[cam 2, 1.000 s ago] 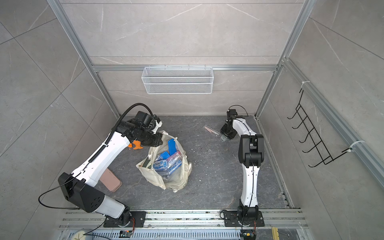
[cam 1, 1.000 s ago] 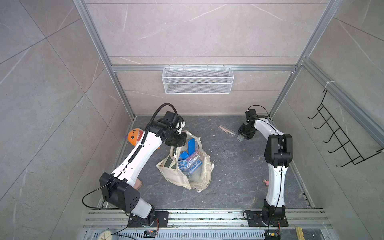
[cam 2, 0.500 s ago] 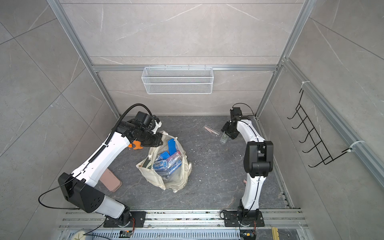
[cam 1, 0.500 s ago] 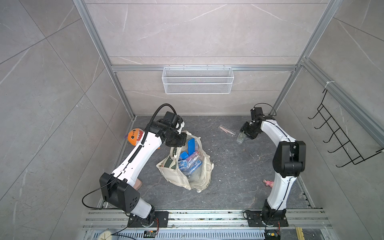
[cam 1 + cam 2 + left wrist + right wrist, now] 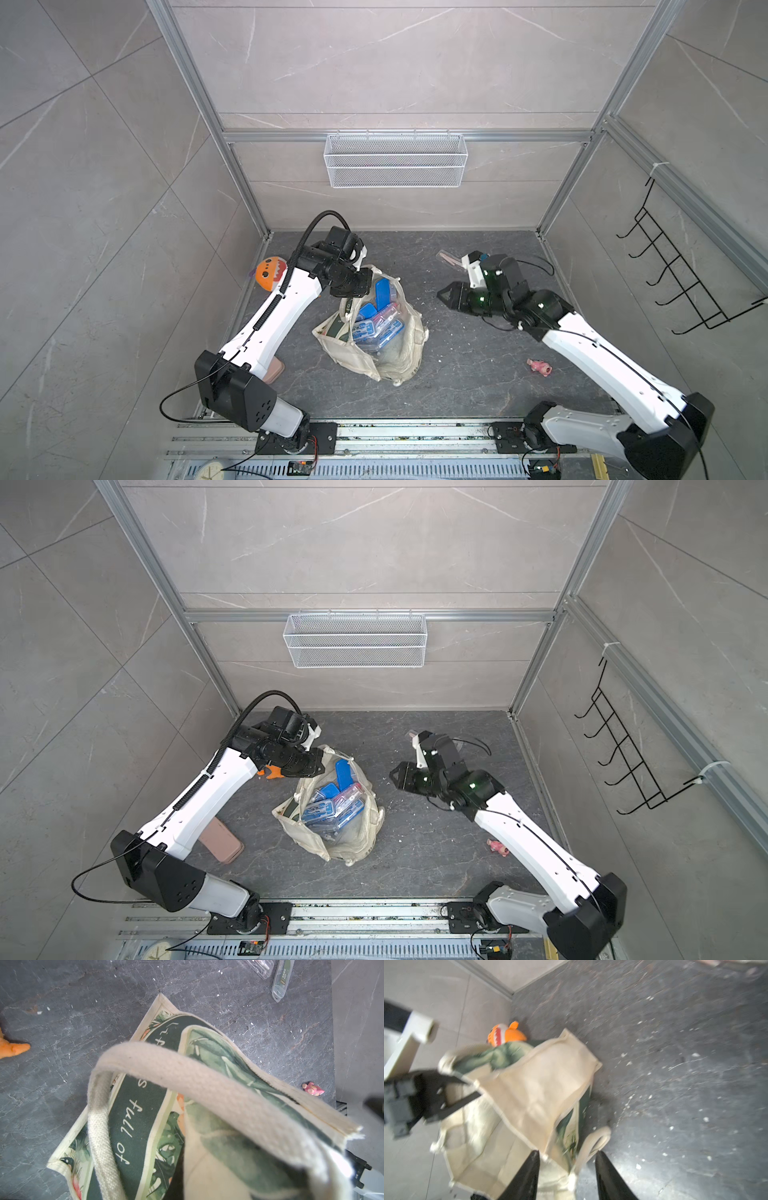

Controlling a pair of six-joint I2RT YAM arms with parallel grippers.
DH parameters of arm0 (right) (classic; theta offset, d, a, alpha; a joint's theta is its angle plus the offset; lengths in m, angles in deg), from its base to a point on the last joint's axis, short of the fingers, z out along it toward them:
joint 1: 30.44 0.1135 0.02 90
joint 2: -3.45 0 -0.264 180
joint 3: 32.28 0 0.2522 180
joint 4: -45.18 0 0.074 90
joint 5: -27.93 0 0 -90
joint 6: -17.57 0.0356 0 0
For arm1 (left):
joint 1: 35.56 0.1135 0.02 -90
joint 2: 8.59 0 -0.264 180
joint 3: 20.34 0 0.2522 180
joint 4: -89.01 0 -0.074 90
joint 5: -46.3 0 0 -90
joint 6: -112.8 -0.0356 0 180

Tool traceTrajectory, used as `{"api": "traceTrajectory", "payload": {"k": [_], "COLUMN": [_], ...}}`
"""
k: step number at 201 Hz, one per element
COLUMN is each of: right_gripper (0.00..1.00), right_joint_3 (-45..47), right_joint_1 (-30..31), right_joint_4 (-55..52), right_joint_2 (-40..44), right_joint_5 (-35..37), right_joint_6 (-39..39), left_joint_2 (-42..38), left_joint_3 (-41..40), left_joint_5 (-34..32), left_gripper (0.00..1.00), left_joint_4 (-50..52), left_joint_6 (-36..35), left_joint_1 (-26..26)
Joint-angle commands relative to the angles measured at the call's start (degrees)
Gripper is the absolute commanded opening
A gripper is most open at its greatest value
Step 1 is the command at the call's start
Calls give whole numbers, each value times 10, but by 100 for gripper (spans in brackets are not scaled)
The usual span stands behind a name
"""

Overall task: Take out the compass set from the canvas bag
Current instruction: Place the compass set at the center of the board, then pick up the compass set from the canvas bag.

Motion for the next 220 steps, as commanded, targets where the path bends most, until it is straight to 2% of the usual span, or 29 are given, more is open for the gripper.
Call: {"api": "traceTrajectory", "payload": {"k": [1, 21, 38, 59, 80, 98, 157, 195, 220], "right_gripper": [45, 44, 45, 45, 45, 50, 53, 57, 60], "right_joint_3": [23, 26, -4, -57, -82, -83, -64, -129, -141], "right_joint_1": [111, 227, 317, 361, 362, 350, 238, 224, 216], "right_joint_4": [14, 19, 20, 2, 4, 35, 108, 96, 97], "right_joint_2": [34, 28, -24, -115, -179, -207, -260, -328, -358], "right_joint_5": [87, 165, 212, 245, 257, 260, 142, 111, 108], "right_joint_6": [49, 72, 75, 107, 143, 158, 175, 158, 164], "left_joint_2": [-26, -29, -30, -30, -27, -27, -19, -26, -33], "left_joint_3": [-9, -13, -12, -5, 5, 12, 22, 20, 15], "left_joint_5": [-7, -8, -6, -4, -3, -2, 2, 6, 17], "left_gripper": [0, 0, 0, 0, 0, 0, 0, 0, 0], "left_joint_4": [8, 2, -2, -6, -6, -10, -5, 2, 7], "left_joint_6": [16, 17, 18, 17, 11, 10, -23, -59, -75], "left_joint_1": [2, 1, 1, 1, 1, 2, 2, 2, 2]}}
